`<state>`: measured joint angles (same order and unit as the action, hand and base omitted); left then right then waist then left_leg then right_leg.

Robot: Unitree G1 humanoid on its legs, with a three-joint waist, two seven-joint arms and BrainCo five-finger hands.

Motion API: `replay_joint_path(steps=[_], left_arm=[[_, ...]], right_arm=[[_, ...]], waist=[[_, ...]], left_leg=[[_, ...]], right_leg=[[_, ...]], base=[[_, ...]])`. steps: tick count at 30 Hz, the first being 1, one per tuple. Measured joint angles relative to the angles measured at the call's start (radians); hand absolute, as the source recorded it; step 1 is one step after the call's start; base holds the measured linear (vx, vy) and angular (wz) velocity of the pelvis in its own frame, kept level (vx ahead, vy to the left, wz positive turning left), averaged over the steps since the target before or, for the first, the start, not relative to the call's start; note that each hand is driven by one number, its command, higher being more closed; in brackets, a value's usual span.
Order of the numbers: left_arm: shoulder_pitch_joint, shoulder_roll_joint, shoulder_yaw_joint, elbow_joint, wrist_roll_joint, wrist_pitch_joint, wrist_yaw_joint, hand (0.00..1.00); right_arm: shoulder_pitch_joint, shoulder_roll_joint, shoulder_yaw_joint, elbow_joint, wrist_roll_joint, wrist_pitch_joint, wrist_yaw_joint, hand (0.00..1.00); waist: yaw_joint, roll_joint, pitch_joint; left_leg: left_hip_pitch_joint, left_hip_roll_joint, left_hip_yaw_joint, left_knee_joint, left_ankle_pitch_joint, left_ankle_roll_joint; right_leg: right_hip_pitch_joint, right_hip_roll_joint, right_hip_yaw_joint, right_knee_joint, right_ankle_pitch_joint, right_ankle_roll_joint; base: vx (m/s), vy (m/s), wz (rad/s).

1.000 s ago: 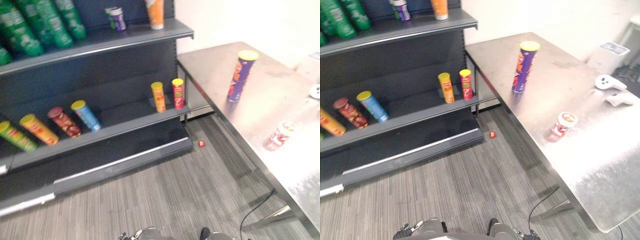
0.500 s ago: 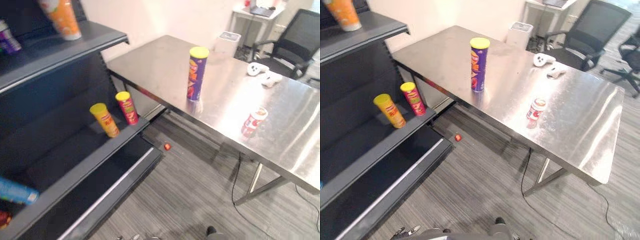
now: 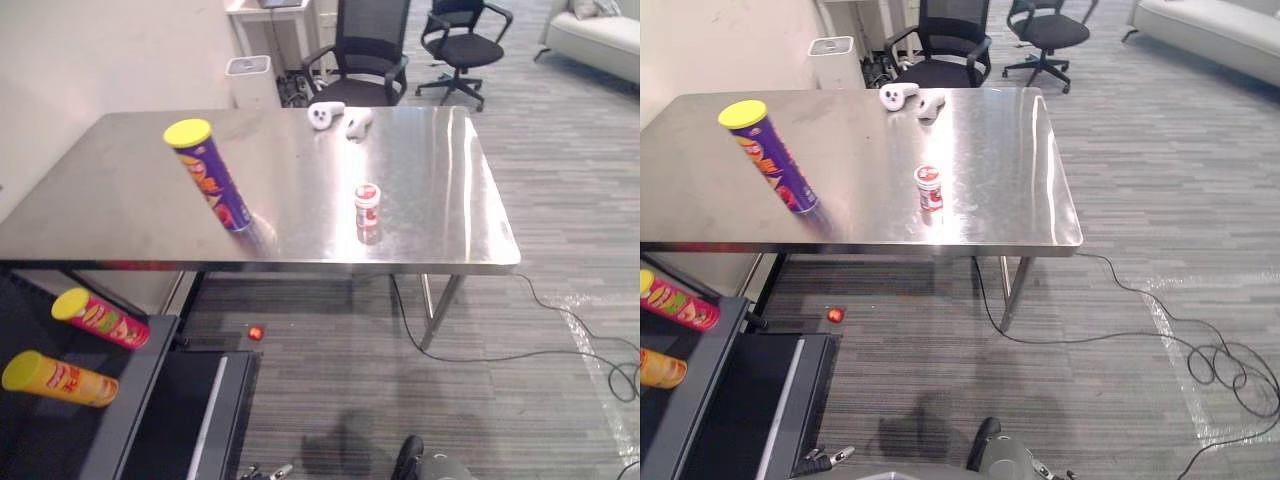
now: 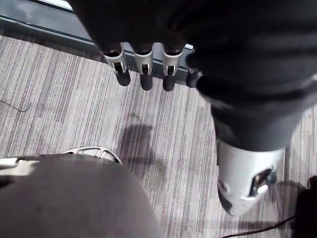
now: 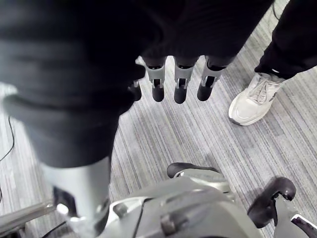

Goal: Put the gum and the chips on the shelf.

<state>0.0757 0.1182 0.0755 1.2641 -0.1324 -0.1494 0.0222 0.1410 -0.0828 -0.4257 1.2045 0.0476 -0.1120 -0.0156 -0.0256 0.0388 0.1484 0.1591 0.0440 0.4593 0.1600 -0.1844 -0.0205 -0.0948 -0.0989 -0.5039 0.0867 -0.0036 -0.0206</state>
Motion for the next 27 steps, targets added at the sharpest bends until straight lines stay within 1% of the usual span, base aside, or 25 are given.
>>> replay_joint_path(steps=[2, 5, 6, 8, 12, 14, 16, 18, 21, 25, 27], left_arm=[[-0.001, 0.001, 0.0, -0.002, 0.0, -0.001, 0.0, 0.0], [-0.002, 0.003, -0.001, -0.003, 0.0, -0.001, 0.0, 0.0], [-0.002, 0.003, 0.0, -0.003, 0.0, -0.001, 0.002, 0.0], [-0.002, 0.003, 0.0, -0.002, -0.001, -0.001, 0.002, 0.0], [-0.002, 0.007, 0.004, -0.001, -0.002, -0.001, 0.003, 0.0], [-0.002, 0.006, 0.01, 0.001, -0.002, -0.001, 0.004, 0.0], [-0.002, 0.005, 0.013, 0.006, -0.003, -0.001, 0.006, 0.0], [0.0, 0.003, 0.034, 0.007, -0.003, -0.001, 0.009, 0.0], [0.0, -0.002, 0.041, 0.008, -0.003, 0.0, 0.01, 0.0], [0.008, -0.008, 0.04, 0.007, -0.003, 0.0, 0.01, 0.0], [0.008, -0.009, 0.04, 0.007, -0.003, -0.001, 0.01, 0.0]], right_arm=[[-0.004, 0.0, 0.001, 0.006, -0.001, 0.0, 0.0, 0.0], [-0.019, 0.0, 0.001, 0.013, -0.001, -0.001, 0.0, 0.0], [-0.023, 0.0, 0.001, 0.013, -0.001, 0.0, 0.0, 0.0], [-0.029, 0.0, 0.001, 0.024, 0.0, -0.001, -0.002, 0.0], [-0.033, 0.001, 0.001, 0.029, 0.013, -0.002, -0.002, 0.0], [-0.033, 0.002, 0.001, 0.03, 0.044, -0.002, -0.002, 0.0], [-0.033, 0.002, 0.001, 0.034, 0.1, -0.003, -0.002, 0.0], [-0.036, 0.003, -0.001, 0.037, 0.17, -0.006, -0.006, 0.0], [-0.041, 0.003, -0.02, 0.038, 0.23, -0.017, -0.021, 0.0], [-0.058, 0.0, -0.078, 0.037, 0.278, -0.025, -0.029, 0.0], [-0.076, -0.001, -0.08, 0.037, 0.283, -0.027, -0.029, 0.0]], waist=[[0.003, -0.005, 0.001], [0.003, -0.007, 0.001], [0.005, -0.006, 0.002], [0.006, -0.012, 0.005], [0.012, -0.018, 0.007], [0.013, -0.018, 0.007], [0.014, -0.018, 0.007], [0.023, -0.013, 0.002], [0.026, -0.002, -0.004], [0.027, 0.01, -0.016], [0.028, 0.011, -0.017]], left_leg=[[-0.002, 0.004, -0.018, -0.002, 0.0, 0.0], [-0.019, -0.002, -0.037, -0.01, -0.001, -0.002], [-0.017, -0.004, -0.038, -0.016, -0.001, -0.002], [-0.012, -0.004, -0.05, -0.018, -0.002, -0.004], [-0.01, -0.002, -0.067, -0.02, -0.014, -0.021], [-0.01, -0.004, -0.083, -0.02, -0.014, -0.022], [-0.005, -0.004, -0.091, -0.02, -0.015, -0.024], [0.004, -0.004, -0.093, -0.018, -0.015, -0.024], [0.007, -0.006, -0.119, -0.017, -0.015, -0.024], [0.02, -0.006, -0.143, -0.015, -0.015, -0.024], [0.02, -0.008, -0.144, -0.015, -0.015, -0.024]], right_leg=[[0.045, 0.035, 0.002, -0.111, 0.048, 0.013], [0.056, 0.05, 0.004, -0.188, 0.092, 0.016], [0.058, 0.052, 0.005, -0.197, 0.096, 0.016], [0.065, 0.053, 0.005, -0.2, 0.097, 0.016], [0.066, 0.058, 0.011, -0.2, 0.099, 0.016], [0.068, 0.058, 0.019, -0.2, 0.099, 0.016], [0.074, 0.058, 0.019, -0.201, 0.101, 0.012], [0.084, 0.058, 0.019, -0.201, 0.099, 0.009], [0.094, 0.055, 0.008, -0.201, 0.094, 0.001], [0.12, 0.05, -0.011, -0.201, 0.093, 0.001], [0.121, 0.047, -0.013, -0.201, 0.093, 0.001]], base=[[-0.04, -0.035, -0.05], [-0.04, 0.021, 0.02], [-0.03, 0.082, 0.03], [-0.02, 0.088, 0.05], [-0.01, 0.104, 0.03], [-0.01, 0.113, 0.09], [0.0, 0.103, 0.08], [0.01, 0.081, 0.01], [0.02, 0.076, 0.11], [0.01, 0.081, 0.16], [0.0, 0.106, 0.07]])
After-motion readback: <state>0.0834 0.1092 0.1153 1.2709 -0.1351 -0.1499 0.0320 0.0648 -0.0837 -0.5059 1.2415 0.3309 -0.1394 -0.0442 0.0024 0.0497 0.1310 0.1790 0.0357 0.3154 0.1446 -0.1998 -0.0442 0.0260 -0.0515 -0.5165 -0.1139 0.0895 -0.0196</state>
